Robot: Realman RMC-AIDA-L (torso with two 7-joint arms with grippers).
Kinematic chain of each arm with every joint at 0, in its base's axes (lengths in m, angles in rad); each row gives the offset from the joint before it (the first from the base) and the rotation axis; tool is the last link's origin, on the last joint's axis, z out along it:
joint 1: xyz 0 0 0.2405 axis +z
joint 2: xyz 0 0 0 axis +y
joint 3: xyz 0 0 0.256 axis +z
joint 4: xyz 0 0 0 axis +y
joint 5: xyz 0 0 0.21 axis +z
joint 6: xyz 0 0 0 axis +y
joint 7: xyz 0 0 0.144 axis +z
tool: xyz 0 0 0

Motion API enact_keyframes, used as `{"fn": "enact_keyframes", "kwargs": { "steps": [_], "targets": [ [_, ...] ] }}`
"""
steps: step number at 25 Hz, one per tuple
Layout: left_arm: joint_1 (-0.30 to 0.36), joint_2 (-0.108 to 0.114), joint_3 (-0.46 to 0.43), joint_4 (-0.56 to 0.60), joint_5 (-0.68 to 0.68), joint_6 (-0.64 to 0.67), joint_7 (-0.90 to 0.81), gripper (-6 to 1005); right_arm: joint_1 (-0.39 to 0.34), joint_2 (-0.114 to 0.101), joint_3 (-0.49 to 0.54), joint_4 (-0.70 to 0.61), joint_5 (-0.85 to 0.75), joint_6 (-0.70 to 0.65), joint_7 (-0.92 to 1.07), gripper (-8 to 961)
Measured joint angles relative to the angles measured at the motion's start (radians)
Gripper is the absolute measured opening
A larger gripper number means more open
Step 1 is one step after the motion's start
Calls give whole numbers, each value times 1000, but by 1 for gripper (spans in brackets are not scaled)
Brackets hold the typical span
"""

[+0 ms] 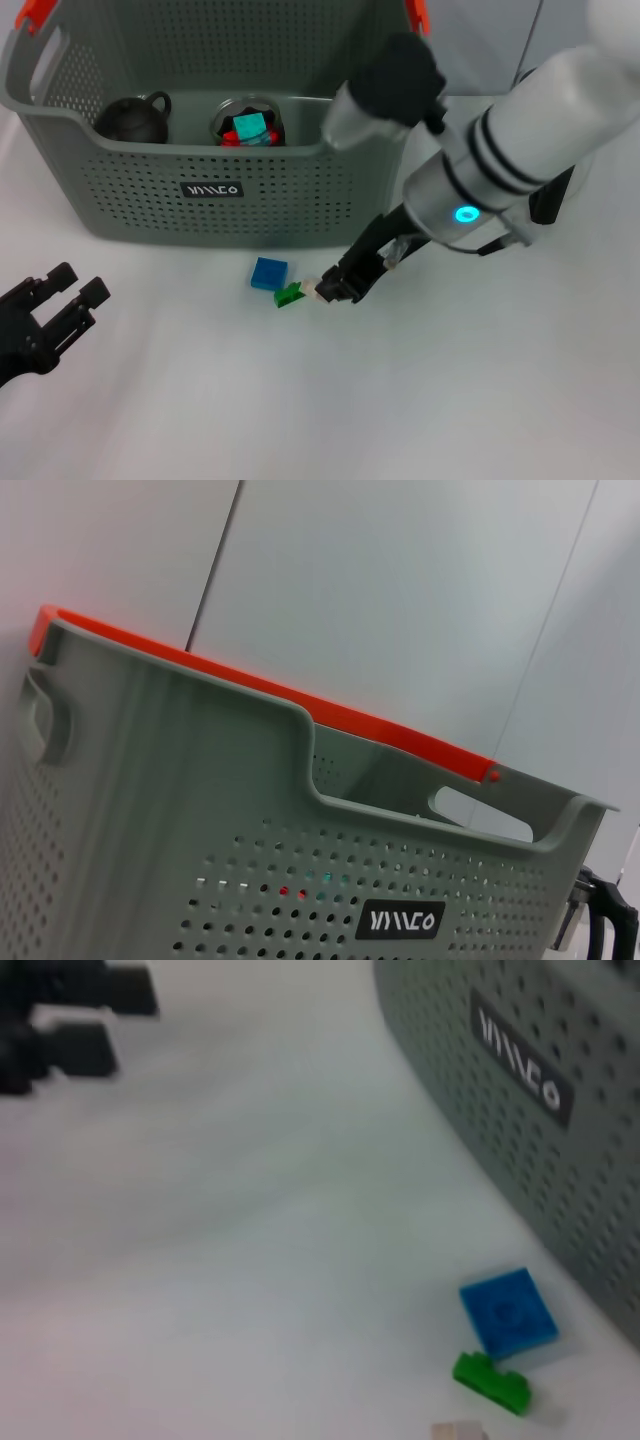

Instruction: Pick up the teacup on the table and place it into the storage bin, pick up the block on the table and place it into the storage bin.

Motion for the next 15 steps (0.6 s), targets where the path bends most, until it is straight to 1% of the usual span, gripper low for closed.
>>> {"fn": "enact_keyframes", "kwargs": {
  "steps": [3,5,8,11,13,15],
  "targets": [
    [-1,0,0,0,0,-1,0,528,-42,-1,95,-118,-4,-125,-21,118],
    [-1,0,0,0,0,-1,0,528,-61,1,189,-187,15,-218,-61,118],
    [-3,0,0,0,-1,-2,0,528,-63,2,333,-255,65,-324,-95,119],
    [-4,0,0,0,-1,-2,0,528,-53,-3,416,-314,116,-359,-101,119],
    [-4,0,0,0,-1,-2,0,528,-34,-5,445,-347,129,-355,-99,119],
    [-4,0,0,0,-2,1,-1,528,4,-9,459,-364,118,-332,-85,119]
  ]
}}
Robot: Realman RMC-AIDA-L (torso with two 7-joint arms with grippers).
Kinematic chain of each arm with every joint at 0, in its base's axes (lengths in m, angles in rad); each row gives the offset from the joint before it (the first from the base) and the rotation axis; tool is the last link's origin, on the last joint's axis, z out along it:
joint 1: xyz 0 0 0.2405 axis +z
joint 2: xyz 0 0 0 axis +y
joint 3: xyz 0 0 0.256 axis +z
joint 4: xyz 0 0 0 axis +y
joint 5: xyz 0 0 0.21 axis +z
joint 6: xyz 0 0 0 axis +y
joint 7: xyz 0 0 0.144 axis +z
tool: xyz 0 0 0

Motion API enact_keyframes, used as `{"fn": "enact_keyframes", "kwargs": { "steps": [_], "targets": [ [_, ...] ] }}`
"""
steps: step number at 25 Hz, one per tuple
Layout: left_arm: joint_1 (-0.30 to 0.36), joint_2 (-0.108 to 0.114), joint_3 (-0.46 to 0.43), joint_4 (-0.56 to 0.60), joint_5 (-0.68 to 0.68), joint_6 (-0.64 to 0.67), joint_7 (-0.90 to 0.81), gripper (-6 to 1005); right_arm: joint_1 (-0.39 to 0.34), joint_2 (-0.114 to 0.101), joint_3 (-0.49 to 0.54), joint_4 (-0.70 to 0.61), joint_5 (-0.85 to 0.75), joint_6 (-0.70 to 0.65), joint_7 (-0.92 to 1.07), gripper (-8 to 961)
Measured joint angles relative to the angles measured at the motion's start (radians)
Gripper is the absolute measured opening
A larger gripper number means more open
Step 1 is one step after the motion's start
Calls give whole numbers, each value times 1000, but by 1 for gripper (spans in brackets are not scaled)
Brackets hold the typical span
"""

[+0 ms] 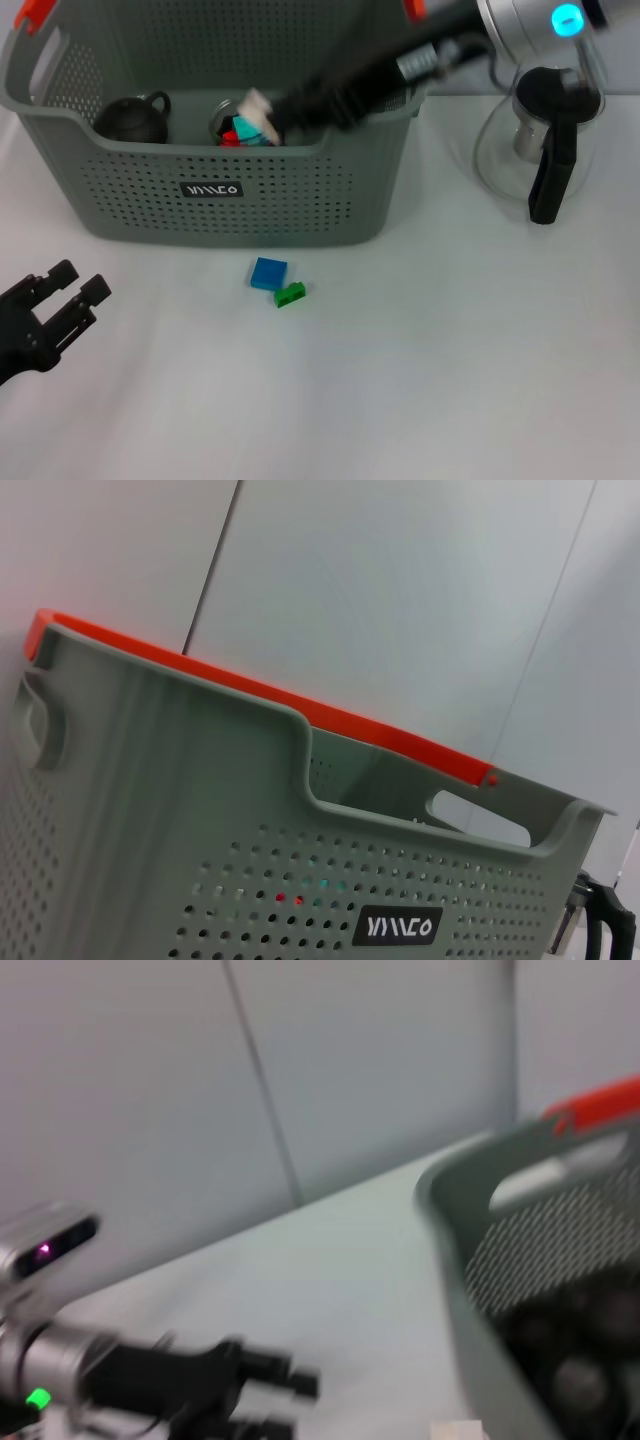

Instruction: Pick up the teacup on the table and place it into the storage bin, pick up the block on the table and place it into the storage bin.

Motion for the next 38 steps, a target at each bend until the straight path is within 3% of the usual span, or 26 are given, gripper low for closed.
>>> {"fn": "enact_keyframes", "kwargs": {
  "steps": [3,6,12,16,25,36,38],
  "targets": [
    [0,0,0,0,-3,6,-1,528,79,0,5,8,-72,70,35,119],
    [0,0,0,0,-4,7,-2,528,164,13,-3,66,-188,178,62,119],
    [-4,0,1,0,-6,9,-5,528,336,16,-32,322,-341,394,84,120],
    [-10,0,4,0,-5,9,-6,528,412,17,-74,466,-382,520,89,120],
    [-17,0,7,-2,-1,5,-6,528,487,22,-212,713,-410,715,117,116],
    [-19,0,9,-13,0,-1,-3,527,471,17,-217,705,-410,716,129,116],
    [-19,0,9,-12,0,-1,-3,527,460,18,-217,683,-407,720,126,153]
  ]
}}
